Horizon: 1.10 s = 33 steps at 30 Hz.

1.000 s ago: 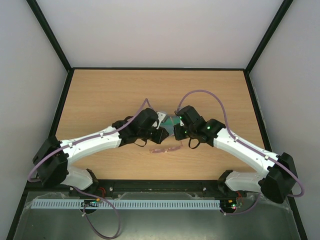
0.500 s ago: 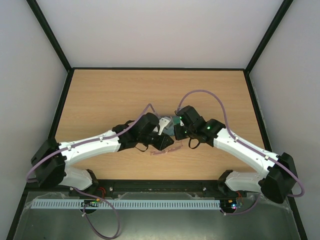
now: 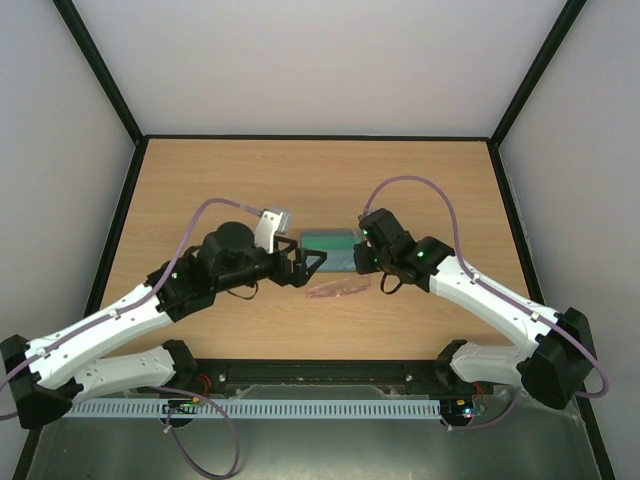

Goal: Organize the sunglasses
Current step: Fold the sunglasses.

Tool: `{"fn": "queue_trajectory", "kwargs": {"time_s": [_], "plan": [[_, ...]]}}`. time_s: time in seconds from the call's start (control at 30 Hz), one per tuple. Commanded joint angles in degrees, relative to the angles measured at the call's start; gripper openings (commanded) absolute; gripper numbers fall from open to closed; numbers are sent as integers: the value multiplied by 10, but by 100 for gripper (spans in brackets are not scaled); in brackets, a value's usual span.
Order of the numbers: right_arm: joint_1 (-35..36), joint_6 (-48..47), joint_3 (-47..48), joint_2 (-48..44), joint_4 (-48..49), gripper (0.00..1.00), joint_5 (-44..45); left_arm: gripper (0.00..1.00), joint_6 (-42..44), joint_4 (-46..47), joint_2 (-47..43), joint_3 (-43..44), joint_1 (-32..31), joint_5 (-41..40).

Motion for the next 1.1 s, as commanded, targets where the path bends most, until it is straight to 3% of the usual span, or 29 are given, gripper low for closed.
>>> {"fn": "queue_trajectory", "kwargs": {"time_s": [0.0,0.23,0.47,0.53,0.63,0.73,0.9,1.07], "plan": [[-32,17,8,4,11,1,30,99,-55,-12,-42,-74,-5,-16],[-112,29,25,17,58,1,3,99,-95,29,-82,-158,-39,-18],[-123,36,43,31,68,1,-12,97,-105,92,-4,-172,-84,-30],[-123,37,42,30,66,2,-15,88,-108,95,34,-165,-85,-48],[-123,38,32,23,67,1,-19,52,-111,105,106,-142,-85,-71],[-123,39,20,16,68,1,-23,36,-107,129,163,-118,-84,-81],[-123,44,3,10,71,2,-36,21,-105,165,217,-74,-68,-91],[-121,45,-24,-3,77,1,-60,18,-97,182,230,-57,-20,-88]]}}
